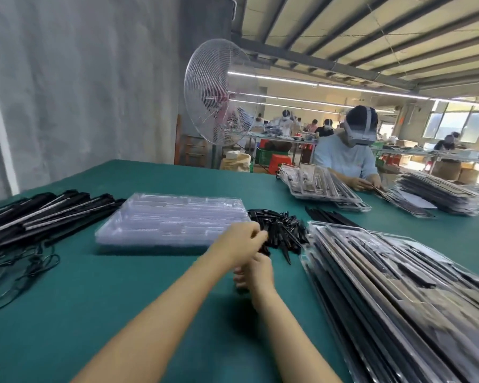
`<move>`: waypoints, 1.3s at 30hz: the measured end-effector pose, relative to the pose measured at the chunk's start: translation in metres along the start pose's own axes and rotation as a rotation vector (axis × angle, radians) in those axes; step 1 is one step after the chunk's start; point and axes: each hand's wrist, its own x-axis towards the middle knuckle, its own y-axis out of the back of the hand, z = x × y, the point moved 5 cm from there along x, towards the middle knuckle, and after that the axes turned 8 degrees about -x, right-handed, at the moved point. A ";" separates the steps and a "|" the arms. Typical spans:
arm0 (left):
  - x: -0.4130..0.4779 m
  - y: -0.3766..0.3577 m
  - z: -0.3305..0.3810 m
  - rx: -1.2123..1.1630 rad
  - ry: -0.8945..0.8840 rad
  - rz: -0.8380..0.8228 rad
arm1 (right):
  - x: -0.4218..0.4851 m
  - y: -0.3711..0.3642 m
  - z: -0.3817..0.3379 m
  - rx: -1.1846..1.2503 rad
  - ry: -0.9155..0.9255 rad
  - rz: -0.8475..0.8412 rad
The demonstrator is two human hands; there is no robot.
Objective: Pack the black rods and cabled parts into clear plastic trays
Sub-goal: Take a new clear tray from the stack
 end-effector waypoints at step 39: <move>0.038 0.089 -0.169 0.181 0.327 0.360 | 0.024 -0.049 -0.044 -0.989 0.955 0.408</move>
